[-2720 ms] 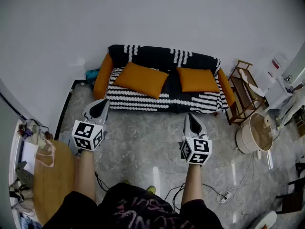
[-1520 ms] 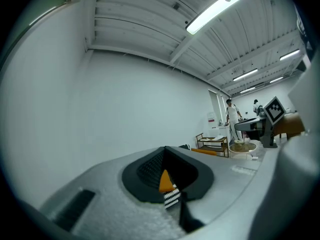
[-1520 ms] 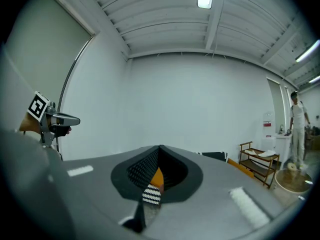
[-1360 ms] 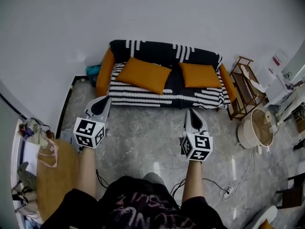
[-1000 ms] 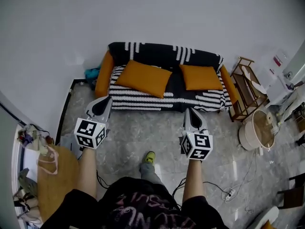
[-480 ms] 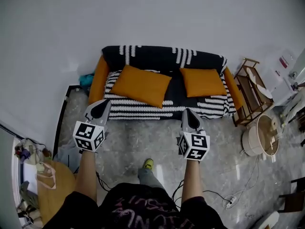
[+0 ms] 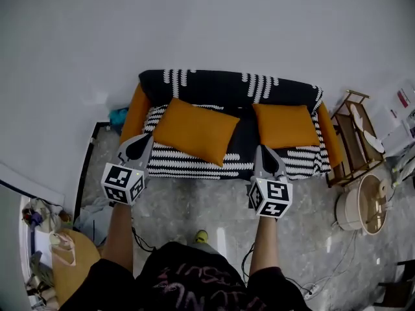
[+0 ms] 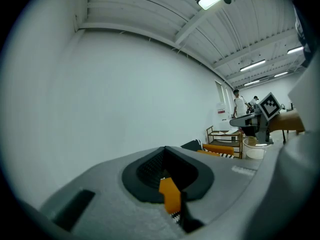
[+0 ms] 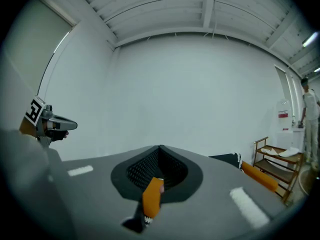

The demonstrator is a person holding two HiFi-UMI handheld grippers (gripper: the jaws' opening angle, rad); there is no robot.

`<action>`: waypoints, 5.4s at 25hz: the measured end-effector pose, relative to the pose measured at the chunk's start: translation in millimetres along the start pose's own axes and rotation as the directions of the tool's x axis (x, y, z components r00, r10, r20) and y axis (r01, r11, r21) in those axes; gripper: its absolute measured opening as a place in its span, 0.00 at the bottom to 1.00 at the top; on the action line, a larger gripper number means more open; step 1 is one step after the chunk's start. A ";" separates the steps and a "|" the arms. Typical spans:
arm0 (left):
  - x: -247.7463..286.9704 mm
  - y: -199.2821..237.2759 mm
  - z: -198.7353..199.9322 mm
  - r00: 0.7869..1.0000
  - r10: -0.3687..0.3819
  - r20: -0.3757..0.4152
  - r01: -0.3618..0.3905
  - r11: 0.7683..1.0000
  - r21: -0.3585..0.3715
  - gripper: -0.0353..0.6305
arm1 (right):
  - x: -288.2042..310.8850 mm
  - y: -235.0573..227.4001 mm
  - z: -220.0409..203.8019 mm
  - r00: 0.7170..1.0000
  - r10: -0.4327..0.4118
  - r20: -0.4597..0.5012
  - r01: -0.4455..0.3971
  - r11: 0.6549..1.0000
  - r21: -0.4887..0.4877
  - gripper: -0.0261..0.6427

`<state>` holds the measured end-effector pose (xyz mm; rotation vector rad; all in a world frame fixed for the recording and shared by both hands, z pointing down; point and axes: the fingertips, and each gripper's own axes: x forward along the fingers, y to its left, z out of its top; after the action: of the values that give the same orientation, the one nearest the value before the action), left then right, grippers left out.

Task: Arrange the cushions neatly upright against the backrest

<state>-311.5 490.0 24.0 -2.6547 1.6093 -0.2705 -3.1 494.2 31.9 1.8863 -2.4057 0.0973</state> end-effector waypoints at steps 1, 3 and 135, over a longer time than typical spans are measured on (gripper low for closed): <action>8.3 3.4 2.2 1.000 0.004 -0.004 -0.004 1.000 0.004 0.06 | 10.6 -3.4 3.1 1.000 0.008 0.003 -0.008 1.000 0.003 0.05; 21.5 11.2 5.0 1.000 0.016 -0.010 -0.016 1.000 0.006 0.06 | 28.3 -8.5 4.9 1.000 0.020 0.001 -0.020 1.000 0.003 0.05; 563.3 376.7 -420.9 0.887 0.039 -0.461 -0.043 0.999 0.001 0.10 | 731.2 -55.8 -357.3 0.881 0.126 -0.457 -0.159 0.987 -0.036 0.09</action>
<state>-455.4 -153.9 472.4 -2.6969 1.7719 -0.9604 -113.0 -189.2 463.5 1.4493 -2.1812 0.4065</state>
